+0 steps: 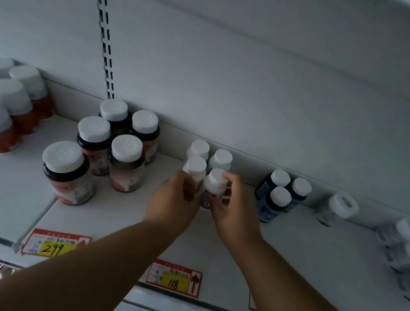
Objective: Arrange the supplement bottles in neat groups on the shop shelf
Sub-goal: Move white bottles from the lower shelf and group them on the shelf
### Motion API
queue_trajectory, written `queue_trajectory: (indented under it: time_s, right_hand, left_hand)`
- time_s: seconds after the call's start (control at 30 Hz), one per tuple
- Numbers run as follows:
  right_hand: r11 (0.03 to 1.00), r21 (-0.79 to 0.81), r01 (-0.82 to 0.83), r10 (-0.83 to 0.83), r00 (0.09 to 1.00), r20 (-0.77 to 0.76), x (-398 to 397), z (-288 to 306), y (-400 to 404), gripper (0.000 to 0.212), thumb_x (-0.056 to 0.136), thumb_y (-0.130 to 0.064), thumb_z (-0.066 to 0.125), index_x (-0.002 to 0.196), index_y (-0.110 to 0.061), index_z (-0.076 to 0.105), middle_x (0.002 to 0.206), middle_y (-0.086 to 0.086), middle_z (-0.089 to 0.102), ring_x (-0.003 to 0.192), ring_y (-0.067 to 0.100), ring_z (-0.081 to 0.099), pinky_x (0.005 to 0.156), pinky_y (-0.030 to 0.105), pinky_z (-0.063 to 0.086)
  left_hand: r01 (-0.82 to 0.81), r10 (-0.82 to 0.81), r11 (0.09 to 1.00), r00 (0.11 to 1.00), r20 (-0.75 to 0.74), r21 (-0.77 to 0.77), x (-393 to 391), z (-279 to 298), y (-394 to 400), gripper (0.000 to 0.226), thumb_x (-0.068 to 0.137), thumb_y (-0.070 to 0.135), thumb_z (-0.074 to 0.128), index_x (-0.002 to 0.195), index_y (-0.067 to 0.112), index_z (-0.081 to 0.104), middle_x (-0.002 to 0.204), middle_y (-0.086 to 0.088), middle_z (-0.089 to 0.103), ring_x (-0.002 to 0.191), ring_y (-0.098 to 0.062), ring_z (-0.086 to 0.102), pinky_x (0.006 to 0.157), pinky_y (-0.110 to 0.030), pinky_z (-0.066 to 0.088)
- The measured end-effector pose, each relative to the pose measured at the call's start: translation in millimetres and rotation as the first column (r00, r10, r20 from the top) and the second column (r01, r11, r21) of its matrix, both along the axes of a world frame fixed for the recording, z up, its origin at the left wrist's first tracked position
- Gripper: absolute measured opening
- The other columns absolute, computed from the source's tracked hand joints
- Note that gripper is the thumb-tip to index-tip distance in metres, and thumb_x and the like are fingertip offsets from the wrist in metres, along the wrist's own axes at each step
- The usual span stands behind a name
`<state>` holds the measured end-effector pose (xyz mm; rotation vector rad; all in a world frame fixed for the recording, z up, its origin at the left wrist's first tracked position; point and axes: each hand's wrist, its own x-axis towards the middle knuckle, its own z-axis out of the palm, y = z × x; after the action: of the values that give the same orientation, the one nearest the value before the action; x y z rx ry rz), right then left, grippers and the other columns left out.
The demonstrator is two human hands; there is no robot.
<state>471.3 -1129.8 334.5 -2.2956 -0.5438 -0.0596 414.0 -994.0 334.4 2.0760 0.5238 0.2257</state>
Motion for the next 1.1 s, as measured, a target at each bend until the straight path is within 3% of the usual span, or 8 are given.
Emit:
queue_trajectory:
  time_s: [0.2,0.3,0.4,0.53,0.67,0.8,1.0,1.1]
  right_hand:
    - [0.999,-0.049,-0.013,0.016,0.998,0.063,12.2,-6.7,3.6,0.054,0.087,-0.017,0.071,0.135,-0.013,0.047,0.126,0.012,0.053,0.111,0.026,0.056,0.089,0.045,0.052]
    - [0.997,-0.076,-0.007,0.012,0.998,0.066,6.8,-4.5,1.6,0.059,0.086,-0.018,0.073,0.139,-0.013,0.046,0.126,0.012,0.052,0.108,0.022,0.053,0.086,0.033,0.046]
    - [0.993,-0.118,0.02,-0.008,0.995,0.098,-5.8,0.4,-4.3,0.066,0.085,-0.016,0.073,0.144,-0.016,0.041,0.128,0.01,0.049,0.111,0.017,0.046,0.085,0.022,0.035]
    - [0.991,-0.096,0.093,-0.082,0.991,0.109,-36.1,11.2,-6.7,0.068,0.086,-0.016,0.072,0.145,-0.019,0.039,0.138,0.007,0.044,0.126,0.019,0.042,0.099,0.032,0.042]
    - [0.98,-0.04,0.194,-0.19,0.977,0.092,-85.2,22.2,2.3,0.065,0.087,-0.021,0.071,0.144,-0.023,0.04,0.136,0.004,0.044,0.12,0.017,0.05,0.099,0.035,0.048]
    - [0.979,0.021,0.201,-0.202,0.976,0.085,-144.7,28.0,18.5,0.059,0.087,-0.019,0.071,0.14,-0.024,0.045,0.129,-0.001,0.048,0.108,0.008,0.054,0.089,0.021,0.049]
    - [0.997,0.001,0.08,-0.08,0.997,-0.018,-216.6,1.6,46.2,0.047,0.091,-0.021,0.069,0.134,-0.022,0.05,0.127,-0.003,0.052,0.106,0.002,0.054,0.084,0.001,0.04]
    - [1.0,0.002,0.016,-0.015,0.997,-0.076,-233.5,-32.7,57.9,0.046,0.091,-0.023,0.069,0.132,-0.025,0.05,0.126,-0.007,0.054,0.101,-0.001,0.053,0.08,0.001,0.039]
  left_hand:
    - [-0.001,0.001,1.0,1.0,0.0,0.0,0.4,-1.9,-0.1,0.018,0.085,0.022,0.07,0.095,0.028,0.056,0.086,0.009,0.065,0.08,-0.006,0.063,0.068,-0.025,0.05]
    - [0.03,-0.03,0.999,1.0,-0.01,0.014,-4.0,-0.7,-0.5,0.02,0.086,0.02,0.069,0.097,0.029,0.056,0.088,0.01,0.063,0.082,-0.004,0.061,0.065,-0.019,0.044]
    - [0.087,-0.087,0.995,0.996,-0.017,0.048,-11.9,2.5,0.3,0.02,0.086,0.019,0.069,0.095,0.03,0.055,0.089,0.01,0.063,0.082,-0.007,0.061,0.066,-0.022,0.047]
    - [0.2,-0.203,0.977,0.979,0.027,0.077,-28.3,11.3,7.4,0.022,0.086,0.019,0.07,0.1,0.03,0.056,0.093,0.012,0.061,0.084,-0.003,0.06,0.073,-0.023,0.051]
    - [0.352,-0.361,0.93,0.929,0.087,0.104,-57.4,17.8,20.7,0.03,0.086,0.019,0.071,0.108,0.033,0.056,0.099,0.015,0.058,0.088,-0.003,0.059,0.077,-0.021,0.051]
    - [0.375,-0.375,0.926,0.911,0.172,0.036,-97.4,19.5,40.6,0.031,0.085,0.013,0.072,0.103,0.032,0.056,0.099,0.012,0.062,0.087,-0.003,0.062,0.077,-0.022,0.053]
    - [0.363,-0.407,0.903,0.896,0.18,0.23,-177.4,-4.7,70.9,0.034,0.084,0.008,0.073,0.113,0.022,0.063,0.102,0.013,0.059,0.086,-0.004,0.059,0.075,-0.022,0.055]
    - [0.318,-0.358,0.906,0.928,0.102,0.279,-203.5,-28.7,73.3,0.035,0.085,0.01,0.073,0.117,0.02,0.064,0.104,0.01,0.061,0.085,-0.003,0.054,0.073,-0.014,0.048]
